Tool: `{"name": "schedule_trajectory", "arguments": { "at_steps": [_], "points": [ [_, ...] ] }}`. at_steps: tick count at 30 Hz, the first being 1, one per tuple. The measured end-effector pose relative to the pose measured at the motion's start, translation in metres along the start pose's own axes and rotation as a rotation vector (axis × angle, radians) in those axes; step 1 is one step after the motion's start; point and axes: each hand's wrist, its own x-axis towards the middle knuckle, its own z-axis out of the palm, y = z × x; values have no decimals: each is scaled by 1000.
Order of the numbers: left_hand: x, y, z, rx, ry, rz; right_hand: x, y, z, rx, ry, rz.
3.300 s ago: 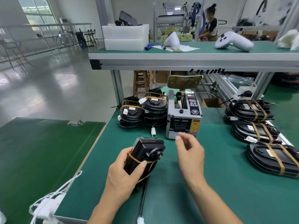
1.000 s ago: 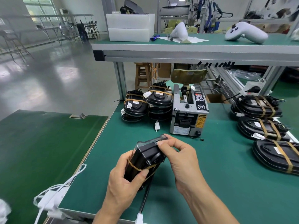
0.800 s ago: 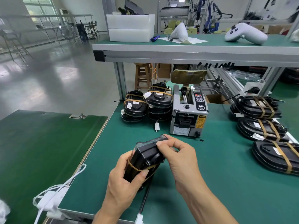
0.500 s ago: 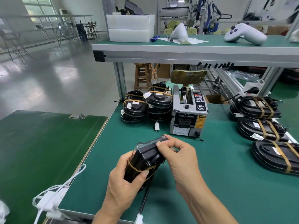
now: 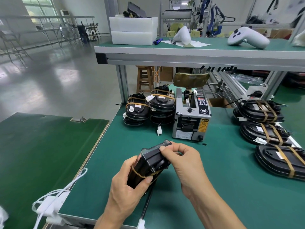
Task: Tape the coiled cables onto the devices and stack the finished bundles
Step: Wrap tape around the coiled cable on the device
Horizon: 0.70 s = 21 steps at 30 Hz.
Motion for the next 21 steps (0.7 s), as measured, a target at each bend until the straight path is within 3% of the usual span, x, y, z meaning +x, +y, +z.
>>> {"name": "schedule_trajectory", "arguments": {
  "at_steps": [12,21],
  "points": [
    [1,-1,2,22,-13,3,11,4,-8,148,-54,196],
    [1,1,0,-3,17,-34,13,10,-2,178,-5,173]
  ]
}}
